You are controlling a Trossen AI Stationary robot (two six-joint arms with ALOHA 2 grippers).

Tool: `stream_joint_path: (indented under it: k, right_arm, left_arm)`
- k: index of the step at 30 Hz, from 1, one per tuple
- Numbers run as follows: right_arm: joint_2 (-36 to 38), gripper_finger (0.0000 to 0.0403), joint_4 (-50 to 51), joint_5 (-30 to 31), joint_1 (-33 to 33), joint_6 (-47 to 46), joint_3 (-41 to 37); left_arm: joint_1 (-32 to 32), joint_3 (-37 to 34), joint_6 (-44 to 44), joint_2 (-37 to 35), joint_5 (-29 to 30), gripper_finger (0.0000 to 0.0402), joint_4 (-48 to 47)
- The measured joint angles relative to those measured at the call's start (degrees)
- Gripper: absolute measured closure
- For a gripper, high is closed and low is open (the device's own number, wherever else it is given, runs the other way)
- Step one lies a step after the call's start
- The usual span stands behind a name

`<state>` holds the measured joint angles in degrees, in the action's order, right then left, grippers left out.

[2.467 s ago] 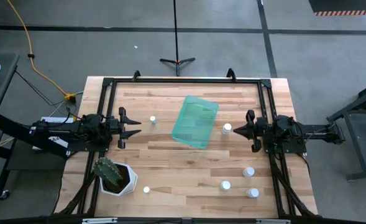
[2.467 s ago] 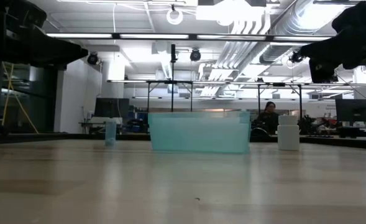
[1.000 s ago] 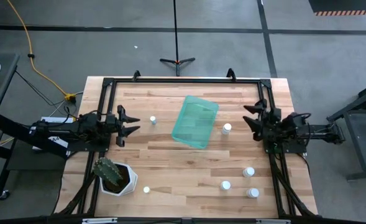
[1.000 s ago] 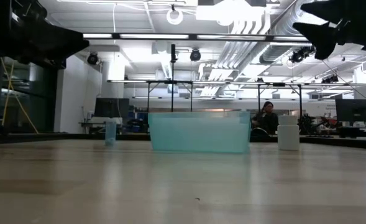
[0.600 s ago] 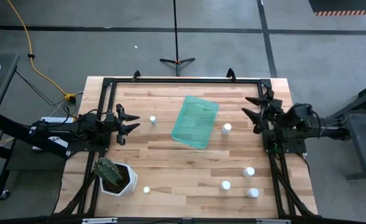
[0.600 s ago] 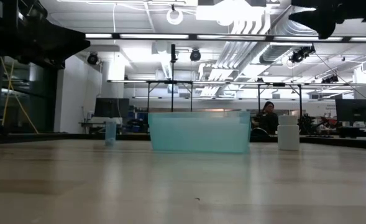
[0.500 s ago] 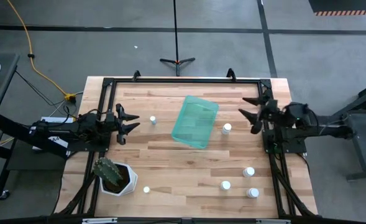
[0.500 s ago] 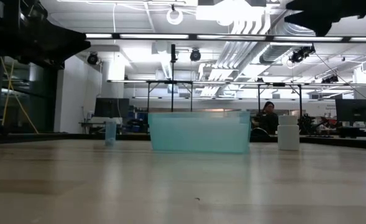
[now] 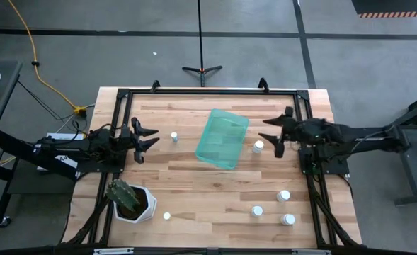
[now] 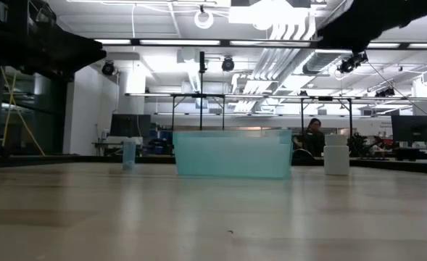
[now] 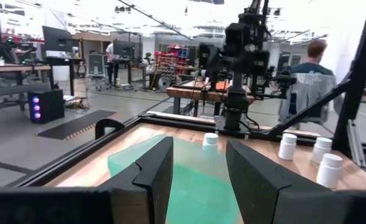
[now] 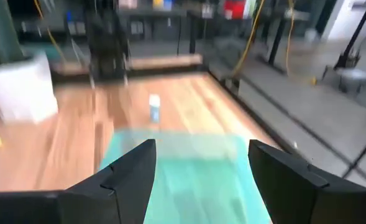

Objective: Pick and place pill bottles into a basket
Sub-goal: Put the white pill bottle into the blue bin

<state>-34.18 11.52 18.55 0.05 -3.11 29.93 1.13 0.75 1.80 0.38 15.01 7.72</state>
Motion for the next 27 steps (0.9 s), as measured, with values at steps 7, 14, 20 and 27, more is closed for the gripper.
stream_joint_path:
  k: [7, 14, 20, 27]
  right_arm:
    - [-5.78, 0.0155, 8.34, -3.07, -0.02, -6.39, -0.04]
    - [-10.42, 0.0155, 8.58, -7.46, -0.04, -7.17, -0.04]
    - [-13.53, 0.0155, 8.04, -5.33, 0.00, -3.06, -0.04]
    - [-17.51, 0.0155, 7.62, -5.10, 0.00, -5.81, -0.04]
  left_arm:
    - [0.00, 0.00, -0.28, 0.01, 1.09, 0.0218, -0.23]
    - [0.00, 0.00, -0.44, 0.00, 1.12, 0.0218, -0.23]
    - [0.00, 0.00, -0.44, 0.01, 1.28, 0.0218, -0.21]
    - [0.00, 0.00, -0.44, 0.00, 1.26, 0.0218, -0.21]
